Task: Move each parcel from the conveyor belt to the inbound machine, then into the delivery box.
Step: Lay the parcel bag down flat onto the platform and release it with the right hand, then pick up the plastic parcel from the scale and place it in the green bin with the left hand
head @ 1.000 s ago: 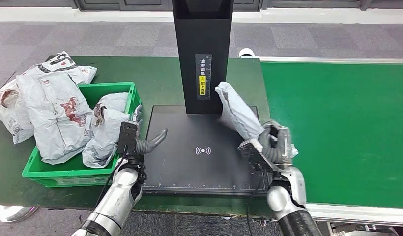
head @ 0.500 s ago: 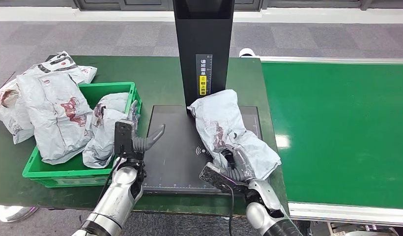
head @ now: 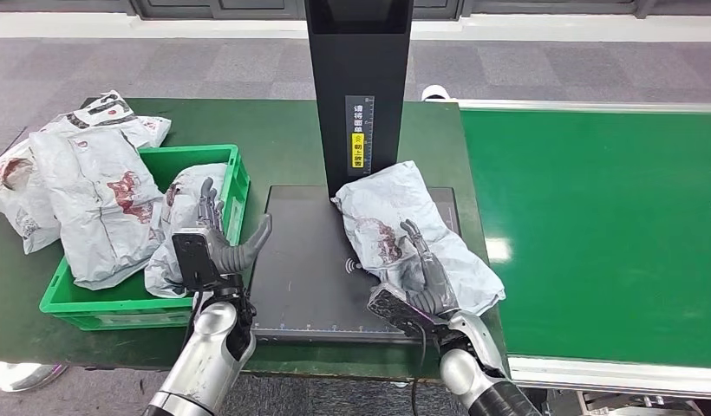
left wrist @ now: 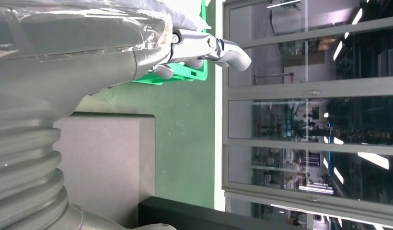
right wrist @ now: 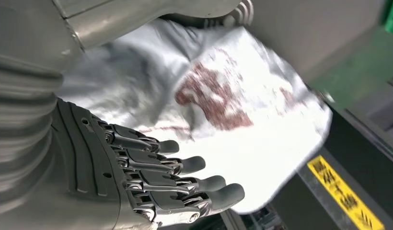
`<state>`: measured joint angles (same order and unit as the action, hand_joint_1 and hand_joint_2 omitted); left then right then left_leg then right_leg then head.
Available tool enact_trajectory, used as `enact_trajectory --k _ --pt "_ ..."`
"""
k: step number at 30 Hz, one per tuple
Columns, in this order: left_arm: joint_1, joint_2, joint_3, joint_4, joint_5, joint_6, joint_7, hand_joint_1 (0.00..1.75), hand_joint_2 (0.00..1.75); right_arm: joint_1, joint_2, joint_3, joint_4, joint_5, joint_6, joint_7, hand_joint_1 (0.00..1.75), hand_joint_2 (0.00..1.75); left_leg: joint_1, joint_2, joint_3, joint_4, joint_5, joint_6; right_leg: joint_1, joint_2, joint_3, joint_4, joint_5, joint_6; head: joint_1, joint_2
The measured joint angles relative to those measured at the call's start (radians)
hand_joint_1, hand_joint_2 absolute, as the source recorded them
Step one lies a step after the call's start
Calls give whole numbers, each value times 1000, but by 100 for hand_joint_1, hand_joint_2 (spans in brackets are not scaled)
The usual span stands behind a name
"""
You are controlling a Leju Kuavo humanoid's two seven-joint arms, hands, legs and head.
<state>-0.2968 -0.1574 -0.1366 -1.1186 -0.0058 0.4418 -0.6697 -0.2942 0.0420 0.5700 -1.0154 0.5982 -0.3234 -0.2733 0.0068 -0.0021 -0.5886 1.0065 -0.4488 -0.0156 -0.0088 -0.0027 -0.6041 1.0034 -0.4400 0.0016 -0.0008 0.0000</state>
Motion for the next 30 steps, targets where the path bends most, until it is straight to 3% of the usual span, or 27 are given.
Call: enact_trajectory --k 7,12,22,26,30 --pt "-4 -8 -32 9 -8 -53 12 0 175 17 9 -59 -48 -271 -47 -234 0 175 0 0 0 0 0 0 0 0 0 0 0 0 0 0" --pt "-17 -13 -89 31 -60 -97 21 0 175 23 17 -132 -82 -426 -97 -335 0 175 0 0 0 0 0 0 0 -1 0 -1 0 0 0 0" --pt "-26 -21 -157 68 -110 -116 34 0 175 38 17 -222 -117 -437 -157 -355 0 175 -1 2 0 0 -1 1 0 2 -1 0 0 1 0 0" --pt "-40 -24 -219 111 -255 -141 63 0 175 36 16 -258 -112 -413 -274 -346 0 175 -1 2 0 0 -1 1 -1 2 -1 0 0 1 0 0" --pt "-75 -41 -319 225 -444 -111 117 0 175 17 13 -315 -78 -436 -306 -347 0 175 -1 2 0 0 -1 2 -3 2 -1 -1 1 2 0 0"
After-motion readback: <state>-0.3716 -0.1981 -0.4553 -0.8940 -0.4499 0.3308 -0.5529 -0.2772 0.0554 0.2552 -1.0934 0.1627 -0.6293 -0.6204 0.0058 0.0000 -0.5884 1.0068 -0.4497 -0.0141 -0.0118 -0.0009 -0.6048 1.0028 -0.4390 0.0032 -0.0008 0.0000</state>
